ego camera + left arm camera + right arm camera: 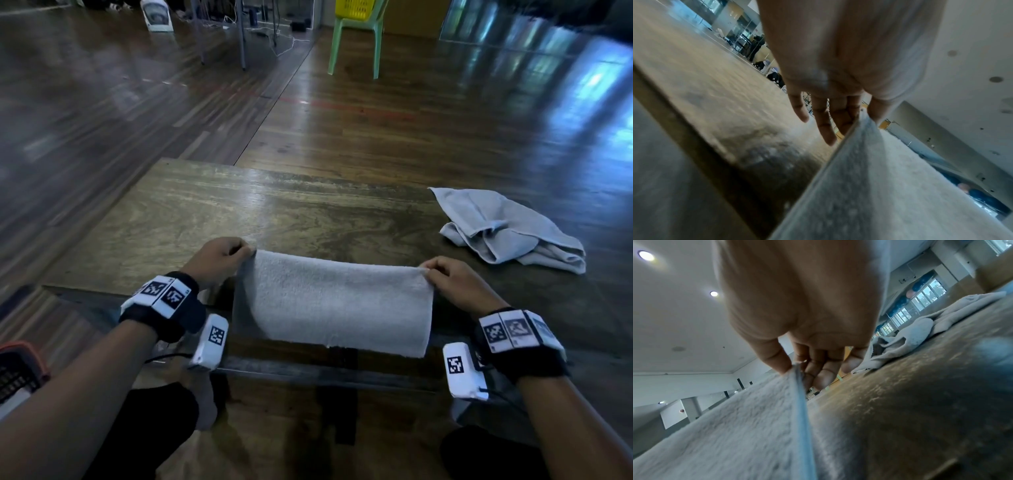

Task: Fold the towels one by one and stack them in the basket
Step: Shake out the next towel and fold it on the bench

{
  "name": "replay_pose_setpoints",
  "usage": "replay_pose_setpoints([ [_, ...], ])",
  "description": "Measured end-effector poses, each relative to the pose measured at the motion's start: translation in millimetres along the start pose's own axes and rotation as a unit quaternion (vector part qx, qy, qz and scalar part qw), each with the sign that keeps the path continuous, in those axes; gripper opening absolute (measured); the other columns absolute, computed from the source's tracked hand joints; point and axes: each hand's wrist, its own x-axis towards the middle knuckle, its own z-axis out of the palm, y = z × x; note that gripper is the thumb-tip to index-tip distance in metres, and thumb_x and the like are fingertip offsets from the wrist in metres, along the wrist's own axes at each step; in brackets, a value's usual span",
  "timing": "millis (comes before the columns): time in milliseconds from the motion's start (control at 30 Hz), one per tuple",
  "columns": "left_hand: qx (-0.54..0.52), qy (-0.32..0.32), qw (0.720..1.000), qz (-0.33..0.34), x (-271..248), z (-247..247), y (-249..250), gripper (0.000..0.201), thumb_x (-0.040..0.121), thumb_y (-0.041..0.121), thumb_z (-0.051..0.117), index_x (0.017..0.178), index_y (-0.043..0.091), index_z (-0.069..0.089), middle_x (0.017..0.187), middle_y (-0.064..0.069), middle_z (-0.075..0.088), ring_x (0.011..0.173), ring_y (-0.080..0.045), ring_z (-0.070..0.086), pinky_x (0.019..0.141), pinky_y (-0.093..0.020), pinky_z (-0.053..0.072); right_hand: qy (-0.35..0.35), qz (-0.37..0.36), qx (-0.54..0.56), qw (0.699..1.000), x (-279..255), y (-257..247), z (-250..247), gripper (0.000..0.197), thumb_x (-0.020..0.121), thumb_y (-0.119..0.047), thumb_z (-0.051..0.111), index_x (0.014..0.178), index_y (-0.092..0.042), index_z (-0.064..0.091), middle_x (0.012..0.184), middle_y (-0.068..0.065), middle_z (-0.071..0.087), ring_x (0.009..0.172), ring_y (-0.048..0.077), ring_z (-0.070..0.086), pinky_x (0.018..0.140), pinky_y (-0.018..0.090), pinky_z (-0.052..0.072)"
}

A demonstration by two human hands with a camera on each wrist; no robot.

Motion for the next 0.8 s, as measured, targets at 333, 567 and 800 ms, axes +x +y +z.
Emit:
replay_pose_setpoints([
  [333, 0.044, 0.134, 0.990, 0.007, 21.4, 25.6, 21.3, 0.028, 0.092, 0.025, 0.049, 0.118, 0.018, 0.059, 0.119, -0.003, 0.062, 0.106, -0.023, 0.059, 0.098, -0.044, 0.043, 0.160, 0.013, -0.175, 0.971, 16.5, -13.1, 33.8, 0.030, 0.093, -0.027, 0.043, 0.120, -0.019, 0.054, 0.127, 0.006, 0.057, 0.120, 0.026, 0.048, 0.100, 0.046, 0.035],
  [567, 0.182, -0.048, 0.970, 0.152, -14.6, 92.8, 69.4, 0.051, 0.092, 0.039, 0.024, 0.139, 0.027, 0.040, 0.152, 0.007, 0.032, 0.139, -0.011, 0.028, 0.110, -0.038, 0.017, 0.059, -0.156, -0.248, 0.954, -9.5, -44.3, 93.2, 0.044, 0.099, -0.029, 0.034, 0.142, -0.020, 0.034, 0.151, 0.001, 0.033, 0.139, 0.017, 0.027, 0.112, 0.039, 0.022],
  [800, 0.294, -0.053, 0.948, 0.113, -11.2, 118.8, 57.3, 0.063, 0.089, 0.052, -0.002, 0.147, 0.035, 0.014, 0.158, 0.011, 0.009, 0.146, -0.011, 0.004, 0.116, -0.044, 0.005, -0.010, -0.110, -0.319, 0.941, -8.6, -28.5, 116.5, 0.053, 0.100, -0.040, 0.016, 0.150, -0.024, 0.009, 0.160, -0.005, 0.000, 0.147, 0.015, -0.001, 0.117, 0.043, 0.005],
])
